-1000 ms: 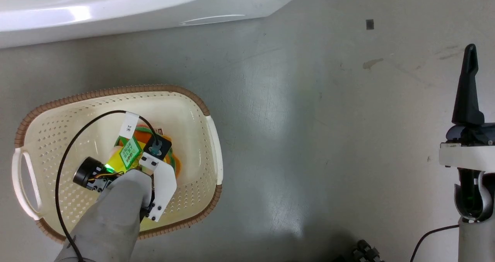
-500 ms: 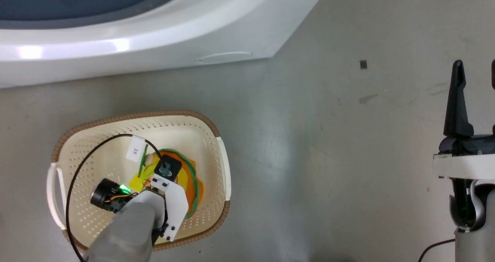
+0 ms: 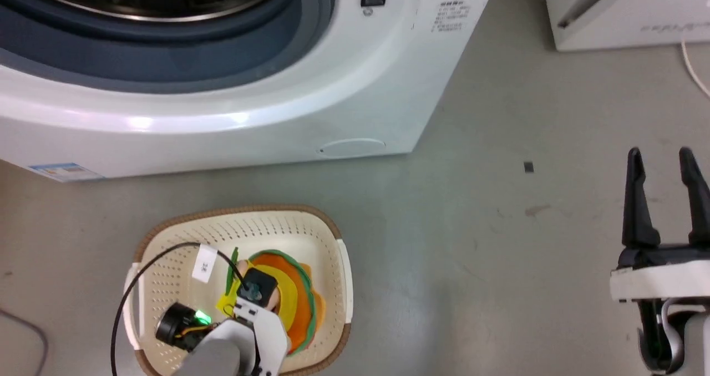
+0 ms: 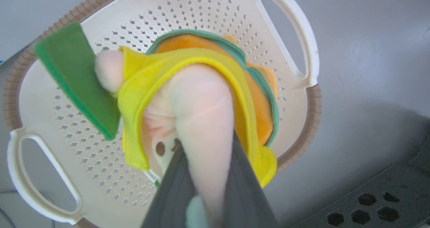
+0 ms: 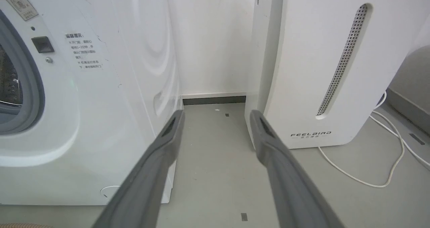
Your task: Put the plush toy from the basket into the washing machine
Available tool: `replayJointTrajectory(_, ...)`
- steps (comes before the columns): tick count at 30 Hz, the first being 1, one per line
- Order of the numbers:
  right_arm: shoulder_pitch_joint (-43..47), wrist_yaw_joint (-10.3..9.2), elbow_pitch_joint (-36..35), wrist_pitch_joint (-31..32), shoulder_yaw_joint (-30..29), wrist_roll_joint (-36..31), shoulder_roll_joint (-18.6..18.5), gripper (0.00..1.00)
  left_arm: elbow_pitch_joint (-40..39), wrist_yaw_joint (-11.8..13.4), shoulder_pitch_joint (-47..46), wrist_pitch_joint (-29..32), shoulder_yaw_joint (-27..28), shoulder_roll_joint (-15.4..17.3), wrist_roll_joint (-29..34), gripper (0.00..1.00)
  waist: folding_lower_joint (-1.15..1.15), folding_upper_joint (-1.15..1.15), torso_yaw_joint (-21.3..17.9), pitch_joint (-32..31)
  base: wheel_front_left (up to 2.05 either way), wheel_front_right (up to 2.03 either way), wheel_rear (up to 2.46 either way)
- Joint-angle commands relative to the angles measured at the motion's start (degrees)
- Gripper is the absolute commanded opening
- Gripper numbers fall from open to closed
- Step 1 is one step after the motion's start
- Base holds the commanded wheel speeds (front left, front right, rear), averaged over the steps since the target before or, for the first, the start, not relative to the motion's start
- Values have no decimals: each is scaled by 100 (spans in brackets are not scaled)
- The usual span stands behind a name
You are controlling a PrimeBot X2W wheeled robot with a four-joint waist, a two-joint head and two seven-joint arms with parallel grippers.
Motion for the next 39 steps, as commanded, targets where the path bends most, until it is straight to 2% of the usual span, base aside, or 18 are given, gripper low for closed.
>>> replayJointTrajectory(1,133,-5,41,-24,-24,-22,-5,100,1,-28,112,-133,12,-43,-36,0,0,0,139,-339,0,0,0)
replayJointTrajectory(9,604,-5,150,-24,-126,-134,-5,100,-67,-29,377,-665,10,-167,-202,0,0,0,463,-1105,0,0,0)
replayJointTrajectory(17,861,-5,185,-24,-171,-158,-5,100,-479,85,515,-795,77,-165,-289,0,0,0,693,-1477,0,0,0)
replayJointTrajectory(28,1065,-5,224,-24,-230,-111,-5,100,-2481,465,999,-803,501,179,-272,0,0,0,946,-1765,0,0,0)
replayJointTrajectory(39,982,-5,223,-24,-211,-38,-5,100,-4316,907,1273,-803,1299,461,-122,0,0,0,900,-1672,0,0,0)
